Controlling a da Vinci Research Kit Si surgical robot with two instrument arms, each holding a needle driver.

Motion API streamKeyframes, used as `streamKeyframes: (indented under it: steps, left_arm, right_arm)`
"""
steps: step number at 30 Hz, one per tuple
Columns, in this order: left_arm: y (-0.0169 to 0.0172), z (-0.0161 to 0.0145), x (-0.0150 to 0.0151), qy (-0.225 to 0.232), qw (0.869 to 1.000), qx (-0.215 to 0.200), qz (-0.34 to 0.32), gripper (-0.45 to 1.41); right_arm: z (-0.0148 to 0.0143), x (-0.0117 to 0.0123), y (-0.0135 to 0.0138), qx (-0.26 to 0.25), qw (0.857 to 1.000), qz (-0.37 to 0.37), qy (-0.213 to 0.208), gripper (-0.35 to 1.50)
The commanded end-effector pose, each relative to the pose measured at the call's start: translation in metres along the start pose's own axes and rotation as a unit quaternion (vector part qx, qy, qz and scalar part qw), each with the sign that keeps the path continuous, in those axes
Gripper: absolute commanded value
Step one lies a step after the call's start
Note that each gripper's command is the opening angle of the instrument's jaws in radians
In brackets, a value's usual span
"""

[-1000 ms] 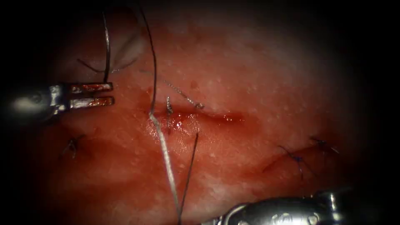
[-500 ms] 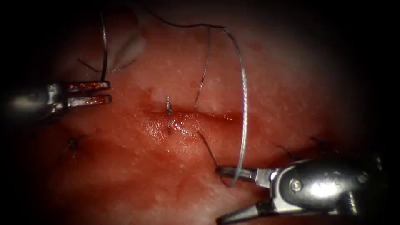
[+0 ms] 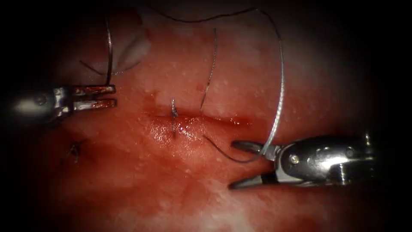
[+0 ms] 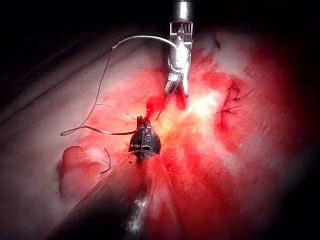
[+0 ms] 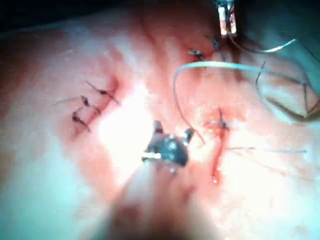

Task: Wound Closure
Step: Pull the suture thread through using the right hand.

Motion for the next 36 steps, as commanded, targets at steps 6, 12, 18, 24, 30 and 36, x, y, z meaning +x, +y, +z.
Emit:
streamKeyframes:
  steps: [6, 12, 18, 24, 30, 36]
  left_arm:
    - [0.0, 0.0008, -0.0004, 0.001, 1.0, -0.001, 0.0, -0.45]
    - [0.0, 0.0009, -0.0006, 0.001, 1.0, -0.001, 0.0, -0.45]
    - [0.0, 0.0009, -0.0008, 0.001, 1.0, -0.001, -0.001, -0.45]
    - [-0.0004, -0.0002, -0.0014, 0.0, 1.0, -0.002, -0.003, -0.45]
    - [-0.0012, -0.0033, -0.0024, -0.009, 1.0, -0.008, -0.011, -0.45]
    - [-0.0012, -0.0041, -0.0025, -0.012, 1.0, -0.011, -0.011, -0.45]
  right_arm:
    - [0.0024, -0.0002, 0.0017, -0.021, 1.0, 0.011, 0.007, 1.03]
    - [0.0031, 0.0002, 0.0015, -0.026, 0.999, 0.012, 0.015, 0.94]
    - [0.0033, 0.0013, 0.0005, 0.007, 0.999, 0.014, 0.039, -0.35]
    - [0.0028, 0.0022, -0.0012, 0.013, 0.999, 0.012, 0.03, -0.35]
    - [0.0025, 0.0031, -0.0031, 0.029, 0.999, 0.009, 0.026, -0.35]
    - [0.0015, 0.0024, -0.002, 0.031, 0.999, 0.004, 0.024, 1.13]
